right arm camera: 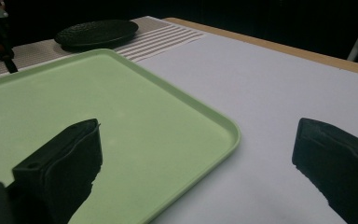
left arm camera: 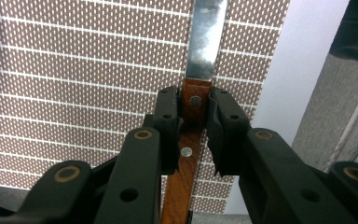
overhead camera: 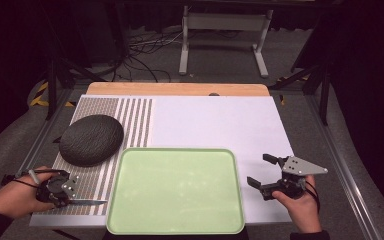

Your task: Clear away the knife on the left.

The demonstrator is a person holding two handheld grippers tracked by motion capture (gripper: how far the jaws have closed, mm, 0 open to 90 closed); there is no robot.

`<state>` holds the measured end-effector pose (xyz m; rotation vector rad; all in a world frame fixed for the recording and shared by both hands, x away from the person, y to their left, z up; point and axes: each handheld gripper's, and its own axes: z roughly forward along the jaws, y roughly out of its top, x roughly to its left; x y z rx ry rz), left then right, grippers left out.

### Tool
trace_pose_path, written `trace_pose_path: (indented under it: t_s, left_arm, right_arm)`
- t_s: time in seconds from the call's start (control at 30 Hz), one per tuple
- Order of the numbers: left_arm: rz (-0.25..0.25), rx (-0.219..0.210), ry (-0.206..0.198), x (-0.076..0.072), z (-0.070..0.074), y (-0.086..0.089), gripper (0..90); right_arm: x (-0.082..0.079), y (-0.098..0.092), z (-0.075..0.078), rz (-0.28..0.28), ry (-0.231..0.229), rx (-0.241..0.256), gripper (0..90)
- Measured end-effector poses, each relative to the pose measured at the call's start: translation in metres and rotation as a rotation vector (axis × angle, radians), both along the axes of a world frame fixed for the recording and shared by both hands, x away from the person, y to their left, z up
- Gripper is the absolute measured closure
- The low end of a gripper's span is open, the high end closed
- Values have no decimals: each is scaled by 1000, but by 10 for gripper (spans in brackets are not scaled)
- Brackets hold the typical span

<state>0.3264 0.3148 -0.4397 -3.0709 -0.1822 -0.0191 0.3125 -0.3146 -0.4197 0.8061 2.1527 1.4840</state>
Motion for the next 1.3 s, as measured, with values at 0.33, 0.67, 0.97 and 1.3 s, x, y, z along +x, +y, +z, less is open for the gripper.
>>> trace_pose_path:
  t_s: [0.33,0.67,0.97,1.3]
  left_arm:
    - [13,-4,-5,-2,6,0,777]
    - [108,-73,-24,-5,32,-4,778]
    - [211,-143,0,-7,48,-12,778]
    - [374,-220,52,-6,59,-21,779]
  right_arm:
    - [0,-1,1,1,0,7,21]
    - [0,-1,1,2,2,5,21]
    - [-1,-2,1,3,1,6,21]
    - [-1,-2,1,3,0,4,20]
